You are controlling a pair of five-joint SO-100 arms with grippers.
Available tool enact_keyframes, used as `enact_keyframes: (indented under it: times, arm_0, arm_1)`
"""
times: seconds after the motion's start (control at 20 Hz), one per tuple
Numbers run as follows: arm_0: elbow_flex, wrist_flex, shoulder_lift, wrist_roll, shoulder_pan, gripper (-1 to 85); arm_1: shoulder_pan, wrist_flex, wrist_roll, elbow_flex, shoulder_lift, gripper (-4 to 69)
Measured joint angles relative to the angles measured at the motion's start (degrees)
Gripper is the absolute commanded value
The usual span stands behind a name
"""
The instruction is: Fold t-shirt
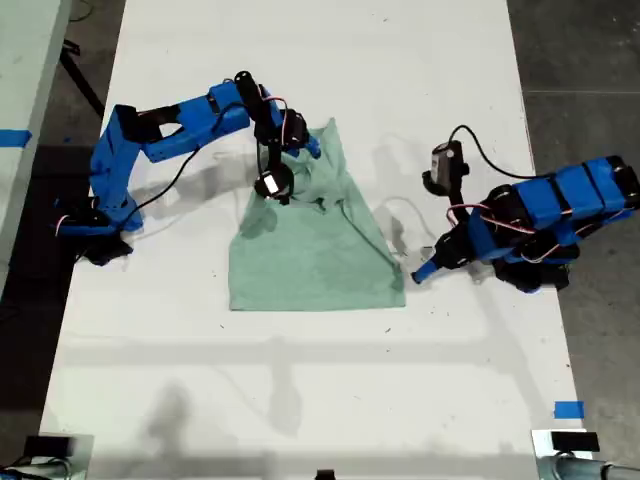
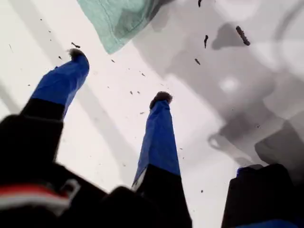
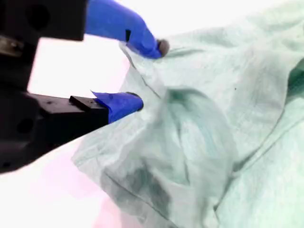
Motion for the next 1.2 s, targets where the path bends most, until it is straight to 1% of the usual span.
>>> enact_keyframes:
  times: [0.15, 0.3, 0.4, 0.5, 0.6, 0.65, 0.7, 0.75, 0.85, 0.95, 1.05, 1.1, 1.2]
  arm_0:
    - [0.0, -1.8, 0.7, 6.1, 0.1, 32.8]
    - [0.0, -1.6, 6.5, 8.3, 0.4, 32.6]
    - [0.0, 1.1, 11.0, 8.4, 0.9, 32.2]
    - [1.3, 5.4, 15.5, 8.6, 2.1, 31.8]
    - [6.6, 8.1, 21.1, 8.0, 4.1, 31.2]
    - [9.8, 8.9, 23.7, 7.2, 5.4, 30.7]
    - [13.5, 9.4, 26.8, 6.2, 6.9, 30.1]
    - [17.8, 9.4, 30.3, 4.9, 8.9, 29.4]
    - [28.7, 9.1, 38.8, 1.4, 13.1, 28.3]
    - [41.5, 7.6, 48.4, -4.0, 17.7, 28.0]
    - [52.6, 5.9, 53.5, -10.2, 23.2, 27.9]
    - [56.2, 4.8, 54.3, -13.7, 26.5, 27.9]
    - [59.4, 2.9, 54.0, -20.5, 33.1, 28.2]
  arm_1:
    - [0.0, -4.3, -1.0, 3.2, 0.2, 31.0]
    - [2.0, -10.1, -3.6, 5.3, -1.3, 31.4]
    - [3.5, -15.1, -5.8, 5.2, -5.4, 31.7]
    - [5.0, -20.0, -7.1, 5.1, -12.3, 31.7]
    - [5.2, -24.7, -7.6, 4.9, -19.8, 30.4]
    - [5.2, -27.0, -7.6, 3.6, -22.9, 28.4]
    - [5.3, -28.8, -7.6, 2.1, -25.9, 25.8]
    - [5.3, -30.4, -7.6, 1.1, -28.7, 20.2]
    - [5.3, -33.0, -7.6, -1.1, -33.4, -0.4]
    - [5.3, -34.5, -7.2, -3.5, -36.8, -0.6]
    - [5.3, -34.5, -7.2, -5.3, -37.4, -0.6]
    - [5.3, -32.9, -7.2, -6.8, -37.4, -0.6]
    - [5.3, -27.8, -7.9, -12.1, -37.7, -0.6]
